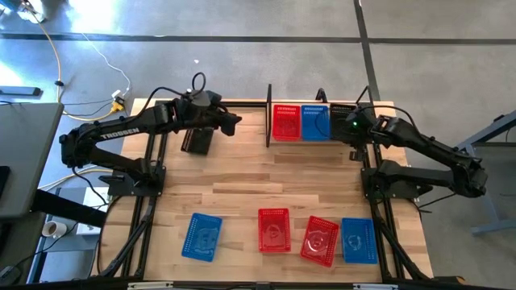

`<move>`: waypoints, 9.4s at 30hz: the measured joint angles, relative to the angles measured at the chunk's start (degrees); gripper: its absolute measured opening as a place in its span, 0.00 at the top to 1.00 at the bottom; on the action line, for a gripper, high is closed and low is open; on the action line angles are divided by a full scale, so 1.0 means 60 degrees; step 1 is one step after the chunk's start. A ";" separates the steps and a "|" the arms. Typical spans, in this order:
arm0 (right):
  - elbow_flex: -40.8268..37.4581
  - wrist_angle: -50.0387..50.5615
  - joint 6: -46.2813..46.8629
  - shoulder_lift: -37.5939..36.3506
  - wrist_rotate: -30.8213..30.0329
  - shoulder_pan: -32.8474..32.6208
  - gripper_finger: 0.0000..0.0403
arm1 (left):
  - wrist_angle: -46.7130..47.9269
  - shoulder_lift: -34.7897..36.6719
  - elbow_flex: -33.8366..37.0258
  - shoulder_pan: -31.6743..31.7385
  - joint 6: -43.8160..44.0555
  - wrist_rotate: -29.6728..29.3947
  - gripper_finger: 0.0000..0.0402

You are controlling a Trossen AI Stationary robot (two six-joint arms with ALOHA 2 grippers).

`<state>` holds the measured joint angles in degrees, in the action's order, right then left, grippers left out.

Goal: Stack baskets on shelf by color
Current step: Stack the bottom black bin on top of the black bin on the shelf, then stack the left red bin on the top red bin on the shelf

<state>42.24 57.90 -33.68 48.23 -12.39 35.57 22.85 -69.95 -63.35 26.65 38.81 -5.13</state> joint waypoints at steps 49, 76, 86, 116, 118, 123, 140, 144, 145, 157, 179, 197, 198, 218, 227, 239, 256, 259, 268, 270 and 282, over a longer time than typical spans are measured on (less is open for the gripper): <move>0.0153 -0.0135 0.3983 0.2197 -0.0070 -0.0809 0.85 | 0.0140 0.0000 0.0000 0.0004 -0.0469 -0.0246 0.63; 0.2521 0.0828 1.3312 0.2211 0.3227 -0.5761 0.85 | 0.3324 0.0000 0.0000 -0.1830 -0.1756 0.0751 0.63; 0.2517 -0.1313 1.6219 0.2215 0.1487 -0.8631 0.85 | 0.3630 0.0000 0.0000 -0.2931 -0.1609 0.1281 0.63; 0.2503 -0.9641 1.4009 0.4466 -0.0161 -1.0003 0.85 | 0.5676 -0.0004 0.0000 -0.4911 0.0007 0.0960 0.63; 0.2518 -1.0058 1.3898 0.4812 0.0169 -1.0010 0.85 | 0.5777 -0.0004 0.0000 -0.4911 0.0007 0.0962 0.63; 0.3475 -0.9705 1.3075 0.5693 0.0813 -1.0021 0.85 | 0.5799 -0.0004 0.0000 -0.4911 0.0019 0.0973 0.63; 0.5759 -0.5073 1.0367 0.7391 0.2295 -1.0435 0.84 | 0.5723 -0.0004 0.0000 -0.4861 0.0605 0.0994 0.63; 0.5759 -0.5004 1.0194 0.7700 0.2023 -1.0673 0.79 | 0.5723 -0.0004 0.0000 -0.4863 0.0936 0.0994 0.63; 0.5759 -0.5008 1.0169 0.7788 0.1972 -1.0720 0.77 | 0.5723 -0.0004 0.0000 -0.4863 0.1054 0.0994 0.63; 0.5759 -0.5353 1.0369 0.9082 0.2038 -1.1253 0.63 | 0.5697 -0.0004 0.0000 -0.4861 0.2285 0.0962 0.63; 0.5763 -0.6063 1.0645 1.0525 0.2290 -1.1573 0.63 | 0.5640 -0.0004 0.0003 -0.4860 0.2580 0.0670 0.63; 0.5759 -0.5963 1.0653 1.0768 0.2476 -1.1555 0.91 | 0.5639 -0.0004 0.0004 -0.4860 0.2612 0.0450 0.63; 0.5759 -0.5956 1.0643 1.0766 0.2493 -1.1555 0.95 | 0.5639 -0.0004 0.0004 -0.4862 0.2612 0.0418 0.63; 0.5756 -0.3305 1.0105 0.8879 0.0327 -1.1277 1.00 | 0.5575 0.0000 0.0004 -0.4860 0.2756 -0.1339 0.63; 0.5756 -0.2040 0.9847 0.7466 -0.1343 -1.0744 1.00 | 0.5552 0.0000 0.0004 -0.4811 0.2736 -0.2393 0.63; 0.5756 -0.0351 0.8750 0.5584 -0.3721 -0.9421 1.00 | 0.5252 0.0000 0.0004 -0.4361 0.1948 -0.2634 0.63; 0.5756 -0.0227 0.4569 0.4743 -0.4344 -0.6719 1.00 | 0.4918 0.0000 0.0004 -0.4237 0.1246 -0.2543 0.63; 0.5756 -0.0043 0.4302 0.4743 -0.3785 -0.6286 1.00 | 0.4921 0.0000 0.0004 -0.4152 0.1248 -0.2640 0.63; 0.3984 -0.1121 0.3982 0.4016 -0.3080 -0.5274 1.00 | 0.4929 0.0000 0.0004 -0.3448 0.1508 -0.2681 0.63; 0.3583 -0.1765 0.3464 0.3840 -0.2881 -0.5219 1.00 | 0.4929 0.0000 0.0004 -0.3263 0.1512 -0.2652 0.63; 0.2925 -0.4154 0.1296 0.4062 -0.1272 -0.3705 1.00 | 0.4925 0.0000 0.0004 -0.2531 0.1717 -0.2421 0.63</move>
<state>59.79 32.98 -25.90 72.60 -20.02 13.34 52.40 -69.95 -63.33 11.47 49.11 -19.65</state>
